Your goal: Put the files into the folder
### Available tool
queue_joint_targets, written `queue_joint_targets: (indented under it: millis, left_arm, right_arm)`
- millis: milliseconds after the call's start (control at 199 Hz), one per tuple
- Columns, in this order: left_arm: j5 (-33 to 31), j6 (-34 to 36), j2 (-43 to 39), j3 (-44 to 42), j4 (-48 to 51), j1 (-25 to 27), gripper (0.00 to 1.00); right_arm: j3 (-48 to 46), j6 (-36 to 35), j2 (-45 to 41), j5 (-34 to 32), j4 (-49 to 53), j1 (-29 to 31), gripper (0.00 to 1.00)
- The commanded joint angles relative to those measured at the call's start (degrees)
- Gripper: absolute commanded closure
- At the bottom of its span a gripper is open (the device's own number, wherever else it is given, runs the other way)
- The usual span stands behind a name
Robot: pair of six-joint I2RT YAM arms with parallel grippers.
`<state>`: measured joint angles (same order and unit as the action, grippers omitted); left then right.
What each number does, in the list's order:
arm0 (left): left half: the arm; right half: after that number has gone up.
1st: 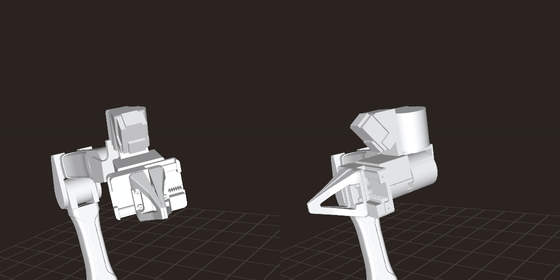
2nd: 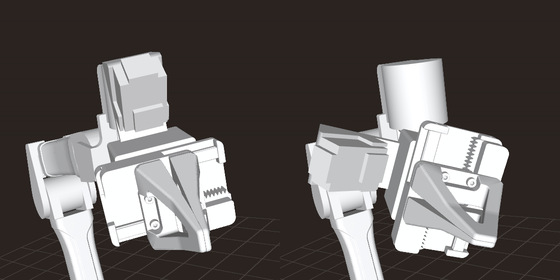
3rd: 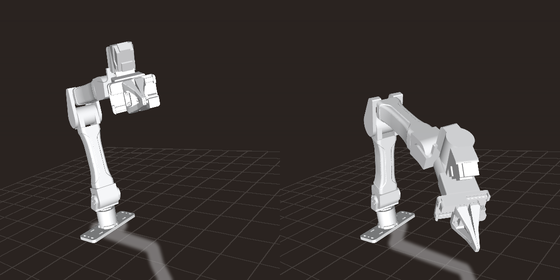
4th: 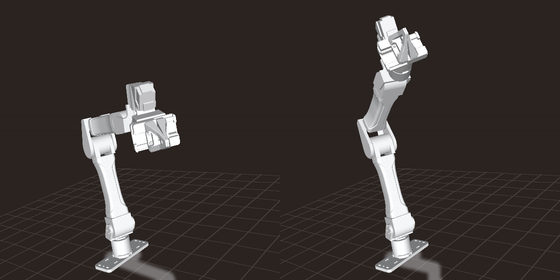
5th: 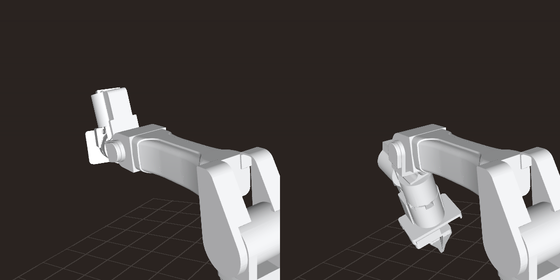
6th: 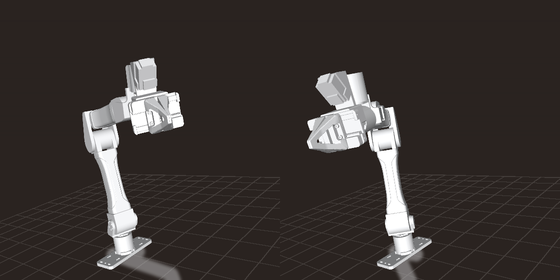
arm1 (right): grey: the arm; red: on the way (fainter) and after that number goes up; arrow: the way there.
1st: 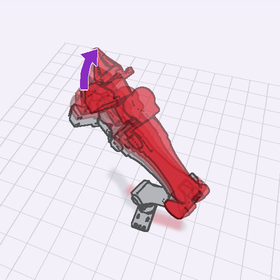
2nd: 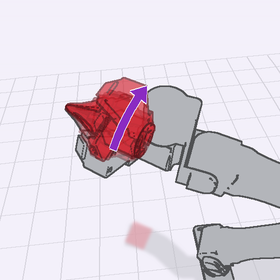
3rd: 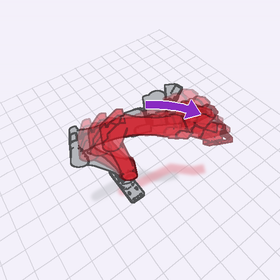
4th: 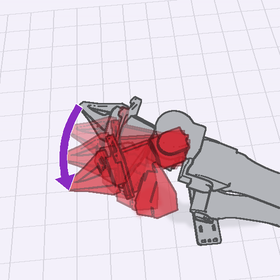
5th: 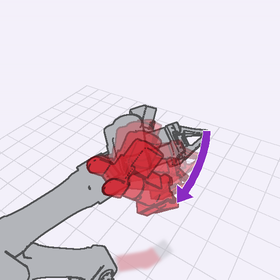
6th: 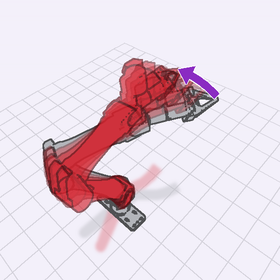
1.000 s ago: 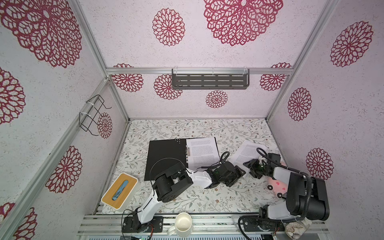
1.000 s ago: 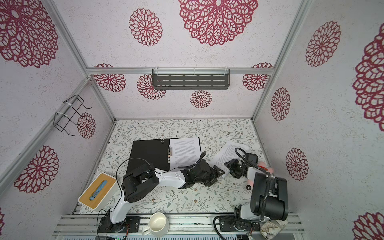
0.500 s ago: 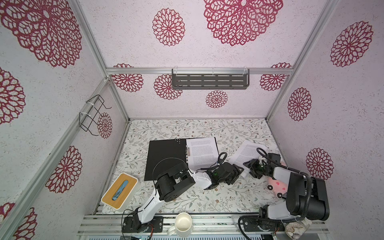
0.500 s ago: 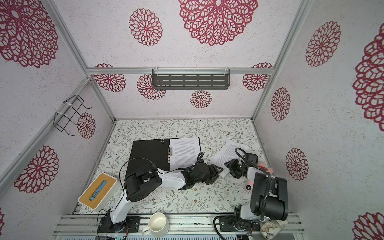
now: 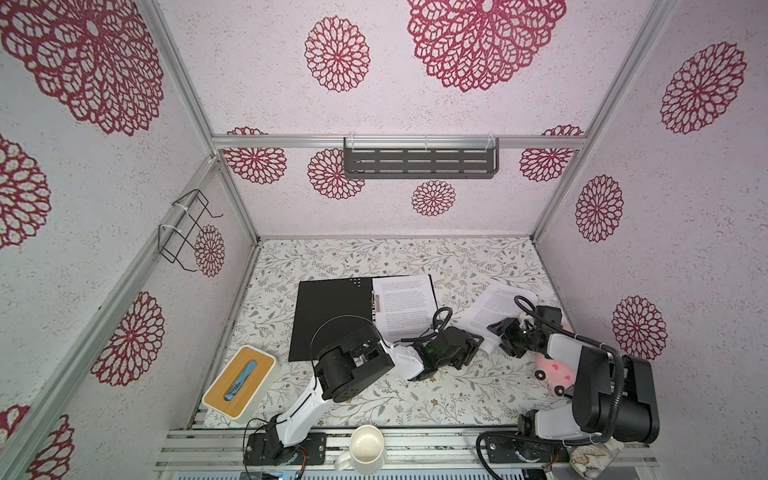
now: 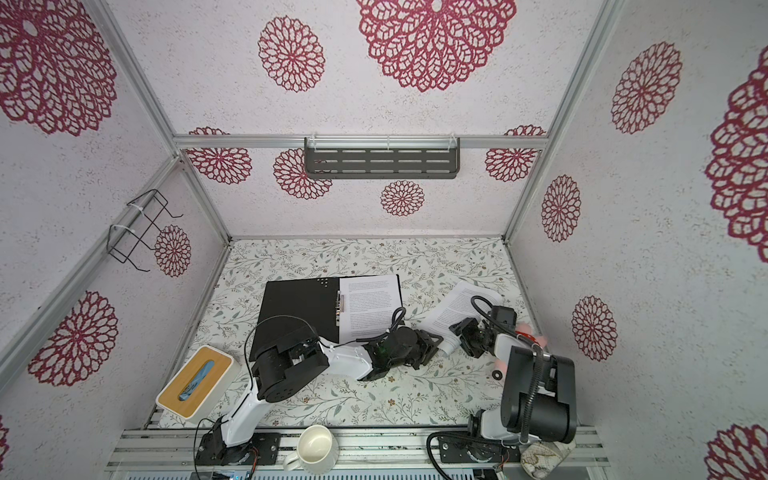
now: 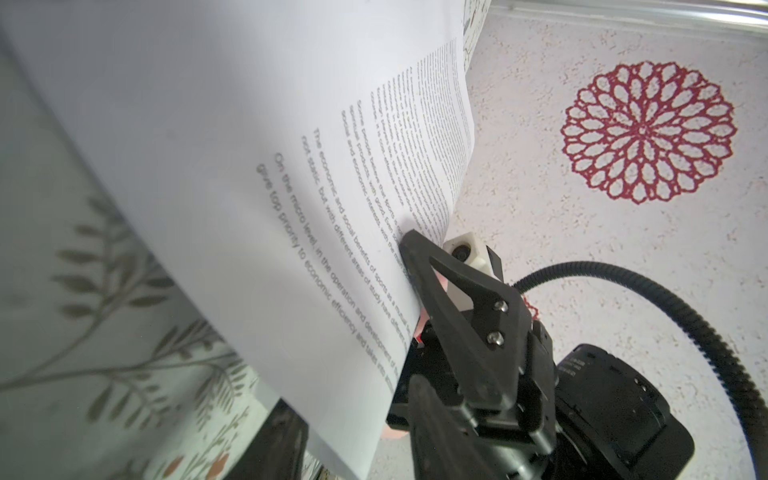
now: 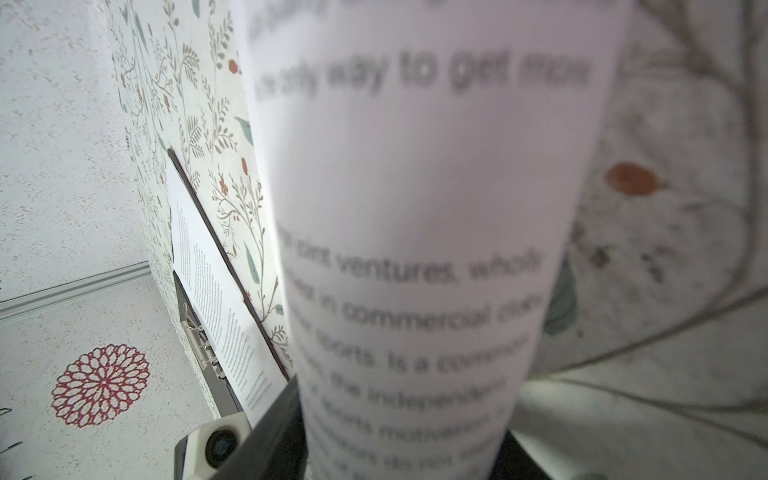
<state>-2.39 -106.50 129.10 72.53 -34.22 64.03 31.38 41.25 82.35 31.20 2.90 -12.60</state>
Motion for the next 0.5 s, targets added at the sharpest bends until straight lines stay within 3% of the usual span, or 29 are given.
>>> queue_joint_targets:
  millis: [0, 498]
  left_arm:
    - [-2.16, -1.34, 0.72, 0.09, -2.16, 0.39, 0.61]
    - [-6.34, -2.22, -0.05, -1.05, -4.98, 1.10, 0.78]
  right_arm:
    - [0.79, 0.84, -0.78, -3.43, 3.34, -0.31, 0.45]
    - [1.05, 0.89, -3.22, -4.13, 5.10, -0.45, 0.42]
